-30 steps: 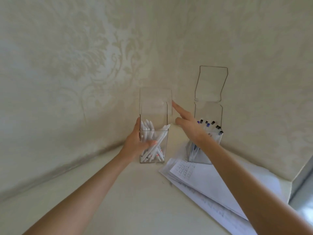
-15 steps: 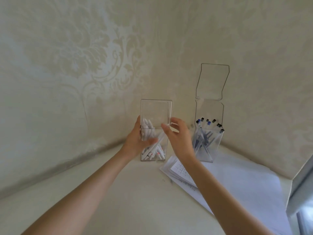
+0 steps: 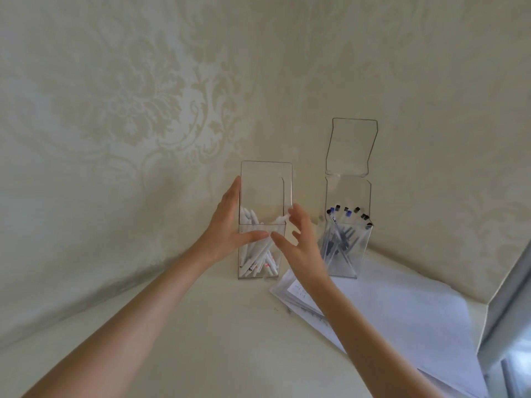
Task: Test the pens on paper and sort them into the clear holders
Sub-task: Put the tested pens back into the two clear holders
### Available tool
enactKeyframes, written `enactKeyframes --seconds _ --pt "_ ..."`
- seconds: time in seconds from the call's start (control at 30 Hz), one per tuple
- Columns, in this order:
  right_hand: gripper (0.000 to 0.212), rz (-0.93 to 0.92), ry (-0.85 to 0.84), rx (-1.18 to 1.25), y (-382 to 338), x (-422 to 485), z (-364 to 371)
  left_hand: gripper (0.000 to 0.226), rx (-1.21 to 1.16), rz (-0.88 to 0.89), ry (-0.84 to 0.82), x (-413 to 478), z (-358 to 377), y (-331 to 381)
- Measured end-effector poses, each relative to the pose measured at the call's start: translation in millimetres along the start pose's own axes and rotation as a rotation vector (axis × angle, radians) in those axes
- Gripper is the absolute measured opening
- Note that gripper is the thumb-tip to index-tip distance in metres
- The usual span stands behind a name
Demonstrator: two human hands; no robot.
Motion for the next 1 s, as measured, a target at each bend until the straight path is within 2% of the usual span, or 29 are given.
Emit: enactKeyframes --seconds 0.1,0.27,0.33,0.47,0.57,0.67,0.73,0.83,0.9,1.0 --pt "0.059 -0.006 -0.038 -0.117 11 -13 -2 0.117 -0.002 0.025 -0.031 -2 1 0" --pt "0.061 -0.082 -0.131 -0.351 15 -11 -4 0.117 -0.030 -0.003 -0.068 -5 -3 -9" --pt "0.061 -0.047 -0.138 -0.285 17 -10 -4 0.115 -0.019 -0.032 -0.078 -8 -3 -12" --pt "0.048 0.081 -0.022 0.173 10 -10 -11 0.110 0.003 -0.084 -0.081 -19 4 -21" --pt "0.047 0.069 -0.046 0.157 0 -4 -13 0.111 -0.011 -0.122 -0.088 -26 10 -32" --pt "0.066 0.135 -0.071 0.033 4 -3 -3 0.119 -0.040 -0.209 -0.087 -33 25 -47" --pt "0.074 0.237 -0.062 -0.018 15 -6 5 0.105 -0.064 -0.204 -0.077 -36 39 -54" --pt "0.066 0.376 -0.003 -0.076 36 -8 10 0.074 -0.046 -0.229 0.051 -41 52 -68" --pt "0.058 0.372 -0.001 -0.135 40 -10 7 0.060 -0.025 -0.235 0.157 -42 57 -74" --pt "0.047 0.254 0.002 -0.164 37 -16 -7 0.056 -0.124 -0.255 0.203 -37 69 -76"
Point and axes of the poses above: each hand's wrist, its own x-axis towards the middle knuckle, its own z-axis out of the palm, y = z × x, the point moved 3 cm from there along x, towards the middle knuckle, and after that the axes turned 3 degrees about -y, right-handed, at the moved point
